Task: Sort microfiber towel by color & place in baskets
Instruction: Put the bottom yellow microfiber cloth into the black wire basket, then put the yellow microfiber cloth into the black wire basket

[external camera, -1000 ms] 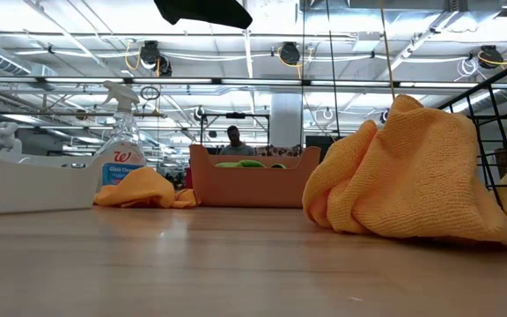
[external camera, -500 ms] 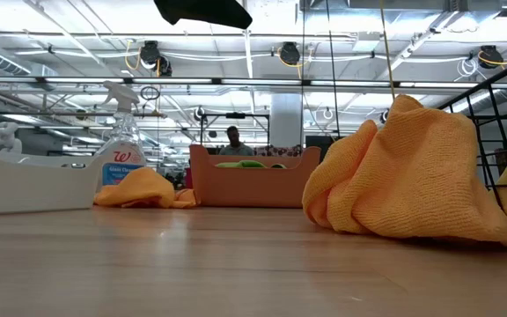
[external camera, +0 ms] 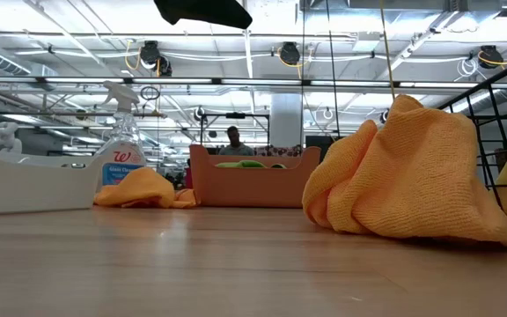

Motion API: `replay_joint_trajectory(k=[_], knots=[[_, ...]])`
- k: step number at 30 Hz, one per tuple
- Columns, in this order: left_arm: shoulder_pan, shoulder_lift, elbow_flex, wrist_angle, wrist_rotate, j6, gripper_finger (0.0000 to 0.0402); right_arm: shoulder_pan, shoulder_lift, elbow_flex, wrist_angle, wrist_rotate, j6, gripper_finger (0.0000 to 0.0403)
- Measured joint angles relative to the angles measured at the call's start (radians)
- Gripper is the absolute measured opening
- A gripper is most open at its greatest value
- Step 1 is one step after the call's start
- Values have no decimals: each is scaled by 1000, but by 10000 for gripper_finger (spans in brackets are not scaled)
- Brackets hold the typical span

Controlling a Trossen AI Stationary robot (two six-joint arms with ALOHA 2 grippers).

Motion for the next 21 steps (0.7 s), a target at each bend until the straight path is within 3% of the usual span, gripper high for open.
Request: replay_joint_trajectory(k=[9,21], knots=[[0,0,0,0,0,0,296,0,0,37,-79,-133,51,3],[18,32,0,1,-42,36,296,4,0,238,-190,-77,45,2]])
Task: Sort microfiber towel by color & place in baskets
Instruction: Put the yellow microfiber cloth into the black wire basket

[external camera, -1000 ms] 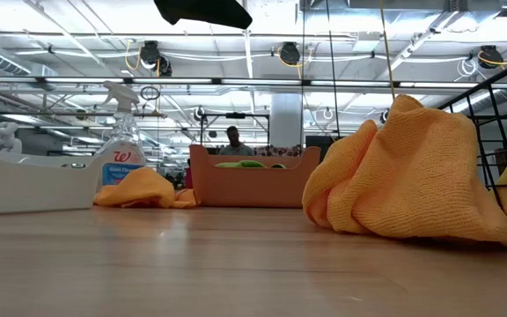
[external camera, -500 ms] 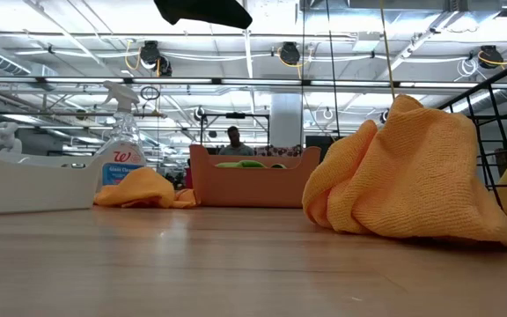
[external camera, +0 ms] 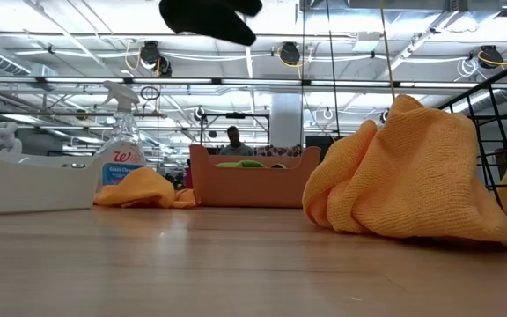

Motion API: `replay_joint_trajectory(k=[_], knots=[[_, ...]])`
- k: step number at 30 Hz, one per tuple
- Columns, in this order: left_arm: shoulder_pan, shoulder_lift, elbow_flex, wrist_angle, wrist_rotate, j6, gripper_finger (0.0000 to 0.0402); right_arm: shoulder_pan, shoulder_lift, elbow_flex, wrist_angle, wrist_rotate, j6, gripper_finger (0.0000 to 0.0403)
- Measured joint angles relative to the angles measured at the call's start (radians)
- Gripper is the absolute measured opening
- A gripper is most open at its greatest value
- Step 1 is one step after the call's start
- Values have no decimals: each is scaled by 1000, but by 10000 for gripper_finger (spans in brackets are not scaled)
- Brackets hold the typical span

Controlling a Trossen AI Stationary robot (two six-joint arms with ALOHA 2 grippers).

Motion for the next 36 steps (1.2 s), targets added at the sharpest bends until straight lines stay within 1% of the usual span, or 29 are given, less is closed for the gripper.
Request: replay_joint_trajectory(k=[3,8,12,15,18,22,26,29,33,36], knots=[[18,-1,-1,14,-14,19,296,7,0,85,-56,53,4,1],[40,-1,-1,76,-38,81,296,4,0,224,-195,250,4,1],[70,-1,-1,107,-36,144,296,-47,0,303,-311,387,6,0],[106,-1,-1,107,-36,158,296,-121,-1,329,-390,433,-80,0],[137,-1,-2,104,-36,149,296,-230,-2,328,-418,433,-223,0],[159,9,-12,92,-32,148,296,-414,-2,328,-398,393,-494,0],[181,7,-12,79,-29,178,296,-603,-3,328,-364,441,-709,0],[197,8,-12,41,-25,229,296,-740,-3,328,-285,437,-878,5],[223,8,-12,-80,-25,213,296,-895,-3,328,-156,357,-1050,18],[242,8,-12,-158,-34,196,296,-978,-3,327,-94,302,-1116,35]])
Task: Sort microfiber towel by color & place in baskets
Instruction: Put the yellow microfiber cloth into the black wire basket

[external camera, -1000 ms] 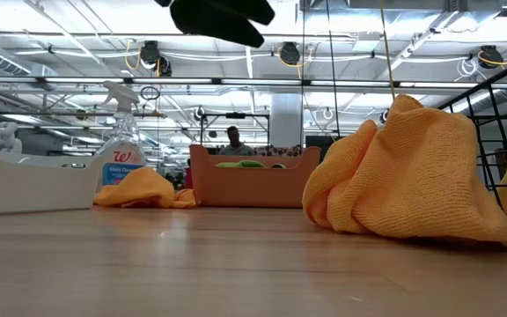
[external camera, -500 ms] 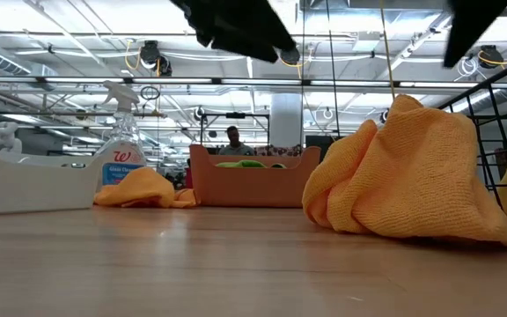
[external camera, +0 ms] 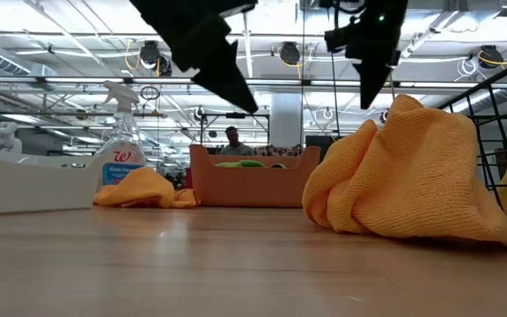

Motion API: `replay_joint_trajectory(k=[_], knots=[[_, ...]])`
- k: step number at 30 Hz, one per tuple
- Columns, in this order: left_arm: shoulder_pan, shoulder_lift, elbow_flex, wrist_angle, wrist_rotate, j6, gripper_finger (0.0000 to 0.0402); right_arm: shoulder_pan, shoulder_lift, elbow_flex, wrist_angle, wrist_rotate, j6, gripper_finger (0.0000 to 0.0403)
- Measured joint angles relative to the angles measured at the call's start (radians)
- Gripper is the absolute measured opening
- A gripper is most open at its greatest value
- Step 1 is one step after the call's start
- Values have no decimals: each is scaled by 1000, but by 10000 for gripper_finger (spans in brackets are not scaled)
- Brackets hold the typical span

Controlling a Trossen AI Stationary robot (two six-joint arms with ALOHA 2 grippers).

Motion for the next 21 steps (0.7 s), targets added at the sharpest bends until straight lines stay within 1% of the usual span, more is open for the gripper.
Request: replay_joint_trajectory(k=[3,6,12,15,18,21], knots=[[12,0,0,-30,-14,-19,296,-62,0,-30,55,-64,-39,62],[18,0,0,-24,-15,-22,296,-101,0,-87,77,-120,-81,100],[9,0,0,-25,-3,-40,296,-132,0,-215,162,-167,-243,187],[4,0,0,-25,4,-50,296,-133,0,-264,228,-172,-343,221],[-1,0,0,-25,4,-65,296,-149,0,-306,290,-172,-400,242],[-2,0,0,-25,4,-75,296,-176,0,-339,339,-170,-428,246]])
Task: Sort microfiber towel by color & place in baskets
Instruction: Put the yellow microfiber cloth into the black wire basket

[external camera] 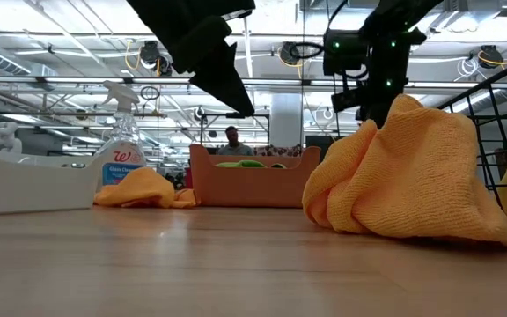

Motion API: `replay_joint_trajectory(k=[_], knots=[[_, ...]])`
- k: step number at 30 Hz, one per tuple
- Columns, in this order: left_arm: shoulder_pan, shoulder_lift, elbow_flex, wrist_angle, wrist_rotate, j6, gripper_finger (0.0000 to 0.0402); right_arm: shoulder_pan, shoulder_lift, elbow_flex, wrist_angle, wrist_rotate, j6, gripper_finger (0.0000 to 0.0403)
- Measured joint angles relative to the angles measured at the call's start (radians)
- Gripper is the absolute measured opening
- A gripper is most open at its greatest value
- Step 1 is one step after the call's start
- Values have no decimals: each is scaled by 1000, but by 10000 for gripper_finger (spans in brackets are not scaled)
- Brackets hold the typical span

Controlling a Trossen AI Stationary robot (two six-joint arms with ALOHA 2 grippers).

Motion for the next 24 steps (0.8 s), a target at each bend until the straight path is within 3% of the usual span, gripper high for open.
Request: replay_joint_trajectory(k=[9,14,19,24], knots=[[0,0,0,0,0,0,296,-75,0,-85,91,-83,-38,208],[0,0,0,0,0,0,296,-82,1,-125,95,-87,-27,137],[0,0,0,0,0,0,296,-73,1,-132,94,-87,31,26],[0,0,0,0,0,0,296,-34,2,-90,16,-89,129,10]])
